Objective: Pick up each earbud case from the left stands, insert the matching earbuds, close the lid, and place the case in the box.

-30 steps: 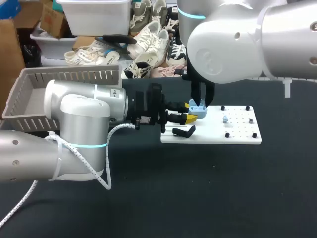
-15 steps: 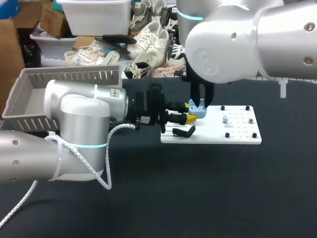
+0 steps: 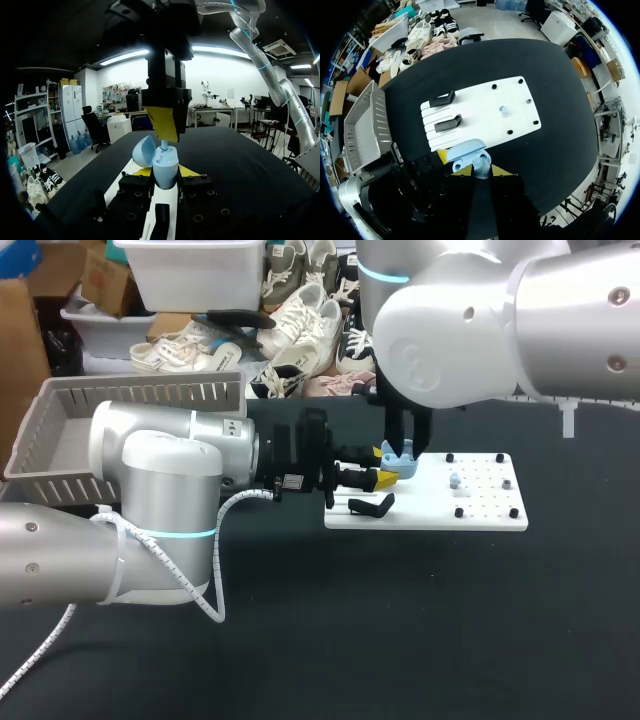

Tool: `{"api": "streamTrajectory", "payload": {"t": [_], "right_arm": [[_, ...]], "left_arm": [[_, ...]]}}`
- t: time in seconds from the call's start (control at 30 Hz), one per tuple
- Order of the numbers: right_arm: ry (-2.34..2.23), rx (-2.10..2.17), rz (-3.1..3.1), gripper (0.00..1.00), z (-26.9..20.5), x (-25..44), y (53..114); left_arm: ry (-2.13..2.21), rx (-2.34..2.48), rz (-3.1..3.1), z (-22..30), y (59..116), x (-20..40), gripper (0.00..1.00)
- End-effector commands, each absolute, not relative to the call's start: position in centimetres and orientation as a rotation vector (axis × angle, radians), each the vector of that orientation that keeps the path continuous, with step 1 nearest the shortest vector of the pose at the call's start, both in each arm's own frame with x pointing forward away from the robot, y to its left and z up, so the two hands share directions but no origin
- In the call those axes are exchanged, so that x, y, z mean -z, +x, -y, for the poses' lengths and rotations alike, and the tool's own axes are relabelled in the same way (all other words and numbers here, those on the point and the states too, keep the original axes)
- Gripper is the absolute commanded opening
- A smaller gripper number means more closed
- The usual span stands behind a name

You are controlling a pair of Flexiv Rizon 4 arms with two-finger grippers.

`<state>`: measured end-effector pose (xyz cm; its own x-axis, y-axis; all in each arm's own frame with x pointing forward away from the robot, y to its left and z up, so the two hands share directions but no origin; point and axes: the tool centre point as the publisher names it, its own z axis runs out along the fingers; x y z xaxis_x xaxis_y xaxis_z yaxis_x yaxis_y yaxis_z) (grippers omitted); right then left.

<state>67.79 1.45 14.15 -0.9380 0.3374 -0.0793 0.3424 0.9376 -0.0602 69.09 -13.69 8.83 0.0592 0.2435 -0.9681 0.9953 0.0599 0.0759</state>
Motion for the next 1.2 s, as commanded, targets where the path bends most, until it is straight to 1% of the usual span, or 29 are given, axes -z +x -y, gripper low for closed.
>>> {"api": "streamTrajectory", "payload": {"t": [0.03,1.2], "right_arm": [[0.537,0.114,-3.024,0.00,-1.38,-14.17,67.80],[0.528,0.112,-3.033,0.00,-1.65,-14.10,67.59]], "left_arm": [[1.358,0.977,-1.365,13.72,68.94,-8.78,0.00],[1.358,0.977,-1.365,13.72,68.94,-8.78,0.00]]}}
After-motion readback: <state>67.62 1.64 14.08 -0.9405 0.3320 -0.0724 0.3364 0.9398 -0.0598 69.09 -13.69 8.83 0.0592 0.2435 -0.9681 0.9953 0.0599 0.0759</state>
